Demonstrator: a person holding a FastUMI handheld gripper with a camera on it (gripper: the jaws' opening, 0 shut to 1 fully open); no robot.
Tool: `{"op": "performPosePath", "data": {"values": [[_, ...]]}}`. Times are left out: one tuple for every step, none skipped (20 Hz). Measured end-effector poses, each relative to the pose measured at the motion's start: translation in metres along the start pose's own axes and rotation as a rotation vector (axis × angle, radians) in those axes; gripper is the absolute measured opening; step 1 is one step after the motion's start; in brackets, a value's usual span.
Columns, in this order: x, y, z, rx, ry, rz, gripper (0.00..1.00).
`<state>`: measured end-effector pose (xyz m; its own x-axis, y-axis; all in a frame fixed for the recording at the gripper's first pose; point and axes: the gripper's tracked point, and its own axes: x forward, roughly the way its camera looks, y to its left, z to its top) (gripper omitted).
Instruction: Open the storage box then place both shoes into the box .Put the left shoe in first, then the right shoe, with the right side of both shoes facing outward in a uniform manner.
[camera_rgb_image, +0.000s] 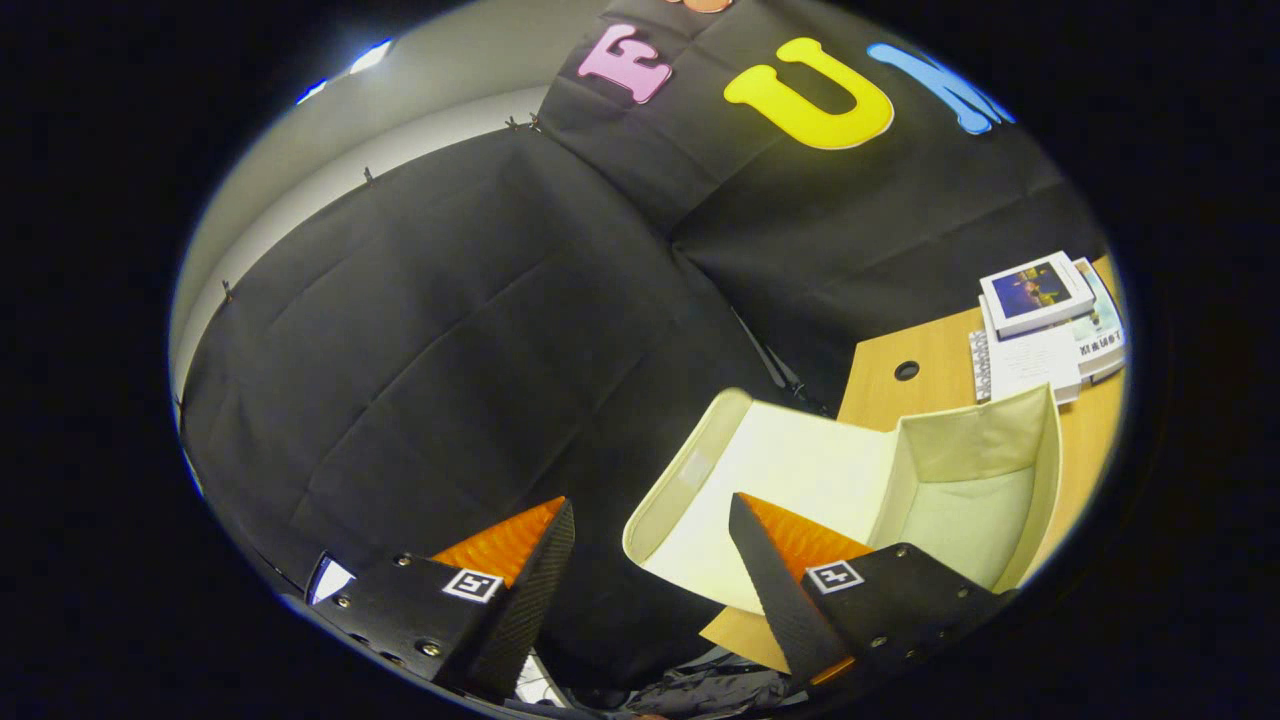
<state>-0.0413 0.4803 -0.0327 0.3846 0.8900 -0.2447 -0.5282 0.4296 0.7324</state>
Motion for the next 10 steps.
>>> {"op": "performPosePath", "data": {"values": [[-0.006, -0.005, 0.006, -0.031, -0.013, -0.018, 0.95], [-0.010, -0.012, 0.010, -0.067, -0.028, -0.043, 0.96], [-0.017, -0.020, 0.016, -0.101, -0.042, -0.070, 0.96], [-0.023, -0.028, 0.020, -0.132, -0.053, -0.095, 0.96], [-0.029, -0.036, 0.024, -0.156, -0.059, -0.118, 0.96], [-0.034, -0.042, 0.027, -0.171, -0.062, -0.137, 0.96], [-0.042, -0.048, 0.031, -0.185, -0.065, -0.152, 0.96], [-0.048, -0.055, 0.036, -0.196, -0.074, -0.175, 0.96], [-0.056, -0.063, 0.040, -0.209, -0.081, -0.200, 0.96], [-0.063, -0.070, 0.042, -0.223, -0.085, -0.223, 0.96]]}}
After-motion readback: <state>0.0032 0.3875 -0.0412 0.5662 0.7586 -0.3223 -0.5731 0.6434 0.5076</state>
